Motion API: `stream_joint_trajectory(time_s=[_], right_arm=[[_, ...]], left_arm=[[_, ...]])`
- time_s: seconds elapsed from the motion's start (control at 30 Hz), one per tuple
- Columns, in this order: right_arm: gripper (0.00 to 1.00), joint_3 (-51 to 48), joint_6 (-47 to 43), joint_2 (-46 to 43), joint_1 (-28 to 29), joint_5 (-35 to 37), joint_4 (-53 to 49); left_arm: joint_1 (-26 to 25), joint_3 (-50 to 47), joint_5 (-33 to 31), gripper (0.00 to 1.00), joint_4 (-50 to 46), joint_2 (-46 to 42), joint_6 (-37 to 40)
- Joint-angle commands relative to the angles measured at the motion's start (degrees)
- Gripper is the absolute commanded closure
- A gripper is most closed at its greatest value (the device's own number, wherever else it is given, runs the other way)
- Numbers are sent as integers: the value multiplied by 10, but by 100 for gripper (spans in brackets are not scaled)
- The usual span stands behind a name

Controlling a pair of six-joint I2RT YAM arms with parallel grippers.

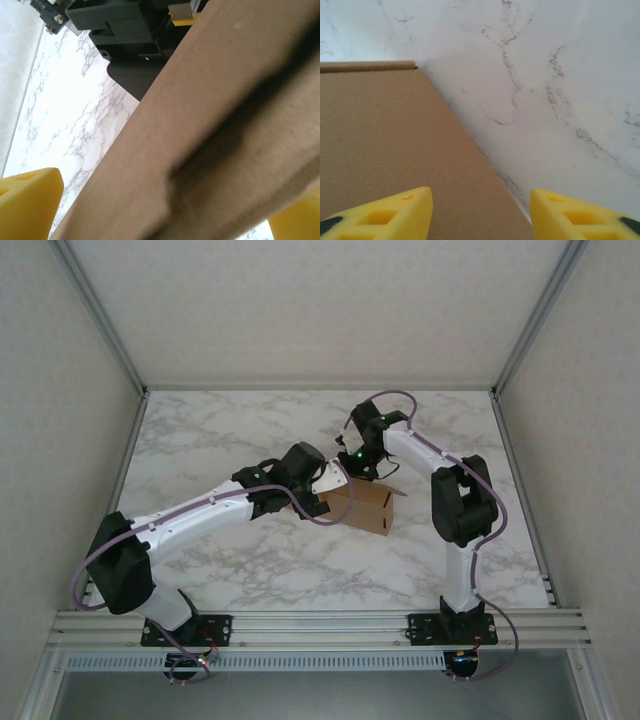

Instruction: Fold the paper box

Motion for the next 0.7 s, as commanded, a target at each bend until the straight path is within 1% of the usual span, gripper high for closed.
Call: stream_joint_trajectory(time_s=[0.0,0.2,0.43,0.57,0.67], right_arm=[[46,-21,1,-24,7,-19,7],[46,-32,0,-28,7,-9,10],[46,-36,-1,-37,5,4,13],[46,-37,-3,-40,4,4,14],[46,-38,-10,-45,5,-11,20]], left_arm=[[-8,-9,-32,0,28,-18,-17],[-20,-7,-44,0,32,-7,-20],[-26,22,-51,0,11,-12,-12],[-30,37,-52,0,-2,-12,-10],[-35,40,-44,0,-23,-8,-1]])
